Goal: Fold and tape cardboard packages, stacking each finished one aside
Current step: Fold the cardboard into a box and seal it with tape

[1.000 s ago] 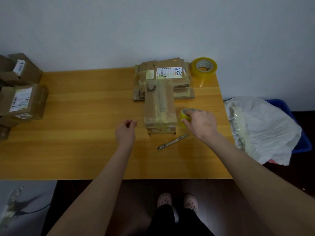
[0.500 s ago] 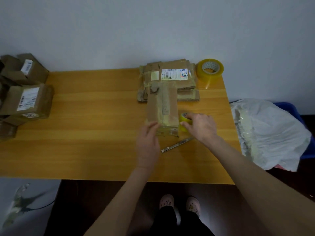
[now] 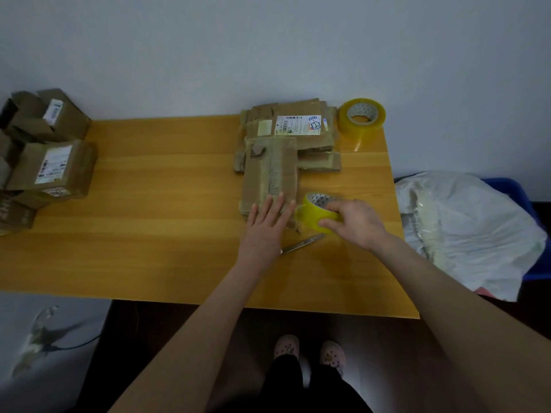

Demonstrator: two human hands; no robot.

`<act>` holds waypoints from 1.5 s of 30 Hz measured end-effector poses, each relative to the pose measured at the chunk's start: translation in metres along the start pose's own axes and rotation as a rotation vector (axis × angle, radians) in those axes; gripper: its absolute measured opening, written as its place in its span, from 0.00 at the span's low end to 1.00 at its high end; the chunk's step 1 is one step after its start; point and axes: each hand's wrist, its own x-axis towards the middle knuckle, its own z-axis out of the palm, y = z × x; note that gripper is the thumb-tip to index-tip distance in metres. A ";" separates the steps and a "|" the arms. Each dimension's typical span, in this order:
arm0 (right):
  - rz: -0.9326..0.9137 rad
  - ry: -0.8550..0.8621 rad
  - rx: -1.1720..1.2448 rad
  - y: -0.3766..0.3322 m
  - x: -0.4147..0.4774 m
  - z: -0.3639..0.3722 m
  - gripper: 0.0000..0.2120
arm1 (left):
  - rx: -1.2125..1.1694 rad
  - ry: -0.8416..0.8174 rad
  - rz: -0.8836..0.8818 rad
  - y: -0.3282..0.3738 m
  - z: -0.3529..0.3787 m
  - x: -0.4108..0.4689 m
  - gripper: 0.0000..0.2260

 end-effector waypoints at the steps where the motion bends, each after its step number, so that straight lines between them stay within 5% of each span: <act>1: -0.015 0.031 -0.103 -0.001 -0.001 -0.001 0.21 | -0.006 0.000 -0.004 -0.001 0.000 0.000 0.39; 5: -0.017 0.172 -0.259 0.007 -0.006 -0.003 0.21 | 0.000 -0.001 -0.006 0.003 -0.001 0.002 0.40; 22: 0.049 0.147 -0.082 0.012 -0.006 0.003 0.19 | -0.065 0.028 -0.036 0.008 -0.009 0.003 0.33; 29: 0.070 0.157 0.009 0.009 -0.005 -0.001 0.15 | -0.119 0.381 0.118 0.029 -0.003 -0.013 0.13; 31: 0.091 0.167 0.058 0.008 -0.004 0.001 0.14 | -0.141 0.254 0.116 0.043 0.015 -0.022 0.12; 35: 0.100 0.210 0.106 0.008 -0.002 0.008 0.14 | -0.066 -0.205 -0.242 0.044 0.056 -0.009 0.18; 45: 0.146 0.230 0.067 0.002 -0.002 0.006 0.11 | -0.236 -0.262 -0.464 0.044 0.067 -0.019 0.08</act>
